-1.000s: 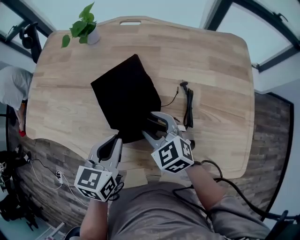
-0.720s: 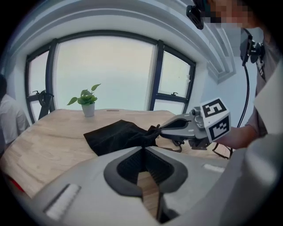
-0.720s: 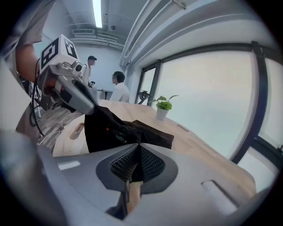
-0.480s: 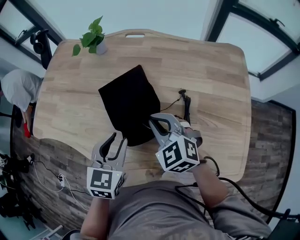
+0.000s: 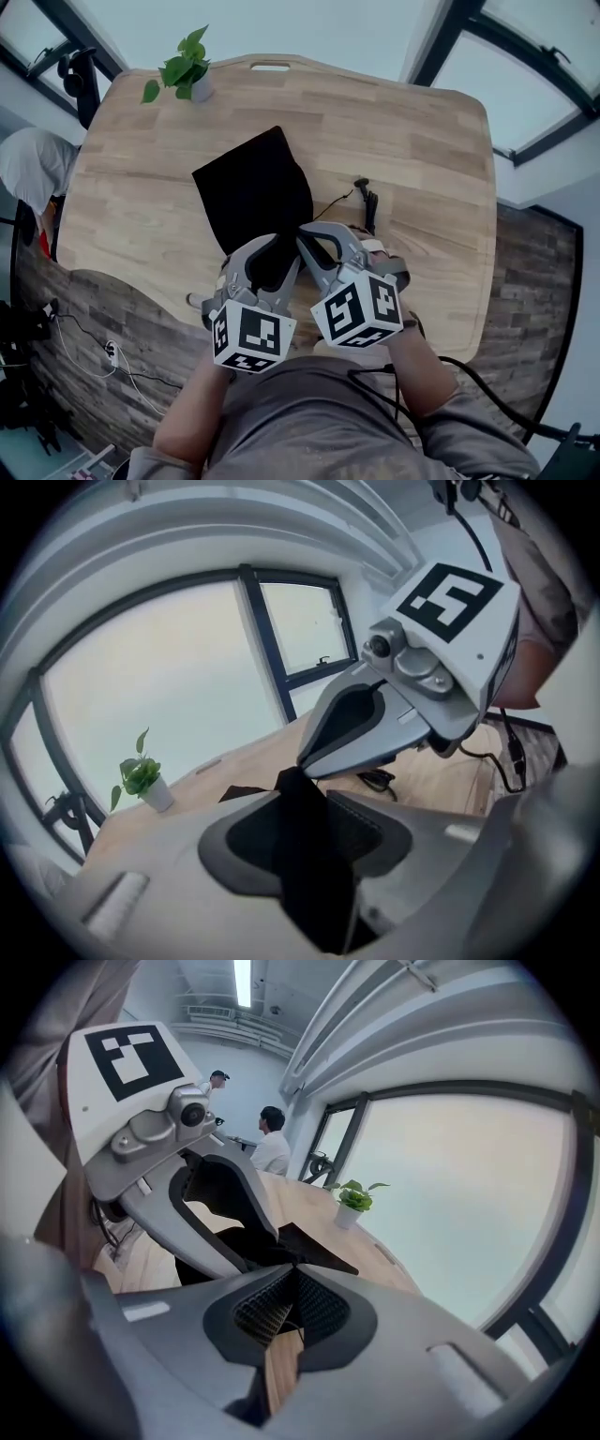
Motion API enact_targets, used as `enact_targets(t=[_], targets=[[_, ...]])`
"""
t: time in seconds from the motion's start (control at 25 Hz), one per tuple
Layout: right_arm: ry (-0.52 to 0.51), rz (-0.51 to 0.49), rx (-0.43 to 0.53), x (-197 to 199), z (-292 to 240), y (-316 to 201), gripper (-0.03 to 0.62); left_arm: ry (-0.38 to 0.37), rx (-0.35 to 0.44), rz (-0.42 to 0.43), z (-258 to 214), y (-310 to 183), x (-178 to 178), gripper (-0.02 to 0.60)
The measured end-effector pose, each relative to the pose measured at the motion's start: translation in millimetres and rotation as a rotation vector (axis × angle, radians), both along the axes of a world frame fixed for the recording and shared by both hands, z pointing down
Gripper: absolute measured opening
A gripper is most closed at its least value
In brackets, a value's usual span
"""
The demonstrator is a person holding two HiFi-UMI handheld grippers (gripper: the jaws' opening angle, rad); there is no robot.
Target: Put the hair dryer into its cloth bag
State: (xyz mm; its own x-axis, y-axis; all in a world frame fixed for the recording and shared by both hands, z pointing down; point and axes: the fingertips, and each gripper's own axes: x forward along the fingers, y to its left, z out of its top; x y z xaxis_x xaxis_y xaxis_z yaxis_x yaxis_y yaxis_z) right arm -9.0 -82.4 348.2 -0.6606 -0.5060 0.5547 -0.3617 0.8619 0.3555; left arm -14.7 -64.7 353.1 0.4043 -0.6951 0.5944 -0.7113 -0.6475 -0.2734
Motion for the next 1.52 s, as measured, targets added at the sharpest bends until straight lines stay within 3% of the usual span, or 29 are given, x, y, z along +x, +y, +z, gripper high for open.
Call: enact_targets(t=[0.2, 0.24, 0.32, 0.44, 0.6, 0.8, 0.92, 1.12, 1.24, 1.32, 1.4, 1.52], targets=[[0.009, -0.019, 0.011, 1.3, -0.8, 2.8, 0.035, -0.088, 0.019, 0.003, 5.5, -11.0, -6.9, 0.147], [0.008, -0.024, 0.009, 1.5, -1.1, 3.6, 0.035, -0.096, 0.022, 0.010, 4.6, -12.3, -7.2, 0.125], [0.008, -0.036, 0.003, 1.0, -0.4, 5.2, 0.035, -0.093, 0.011, 0.019, 3.7, -14.6, -7.8, 0.011], [-0.050, -0.015, -0.037, 5.7, -1.6, 2.9, 0.058, -0.089, -0.020, 0.010, 1.9, -19.4, -13.2, 0.011], [-0.173, 0.175, -0.138, 45.6, 1.3, -19.1, 0.158, -0.104, -0.047, 0.001, -1.3, -23.0, -16.1, 0.011], [-0.156, 0.498, -0.304, 108.7, 63.6, -47.2, 0.285, -0.130, -0.079, 0.020, 0.4, -17.5, -12.2, 0.011], [-0.164, 0.629, -0.386, 130.0, 97.5, -55.5, 0.304, -0.125, -0.096, 0.031, 0.7, -16.1, -9.5, 0.011], [-0.151, 0.736, -0.489, 138.5, 139.3, -63.9, 0.305, -0.093, -0.116, 0.040, 1.3, -15.9, -8.0, 0.011], [-0.138, 0.768, -0.497, 139.6, 154.2, -69.1, 0.292, -0.070, -0.118, 0.044, 0.0, -17.3, -7.7, 0.011], [-0.139, 0.781, -0.470, 140.4, 155.5, -73.2, 0.249, -0.050, -0.125, 0.045, -1.4, -18.4, -7.6, 0.011], [-0.150, 0.774, -0.460, 138.1, 154.7, -75.2, 0.157, -0.035, -0.133, 0.041, -0.7, -19.2, -9.1, 0.011], [-0.222, 0.734, -0.462, 127.5, 146.0, -72.3, 0.128, -0.039, -0.142, 0.035, 1.8, -19.5, -11.5, 0.011]])
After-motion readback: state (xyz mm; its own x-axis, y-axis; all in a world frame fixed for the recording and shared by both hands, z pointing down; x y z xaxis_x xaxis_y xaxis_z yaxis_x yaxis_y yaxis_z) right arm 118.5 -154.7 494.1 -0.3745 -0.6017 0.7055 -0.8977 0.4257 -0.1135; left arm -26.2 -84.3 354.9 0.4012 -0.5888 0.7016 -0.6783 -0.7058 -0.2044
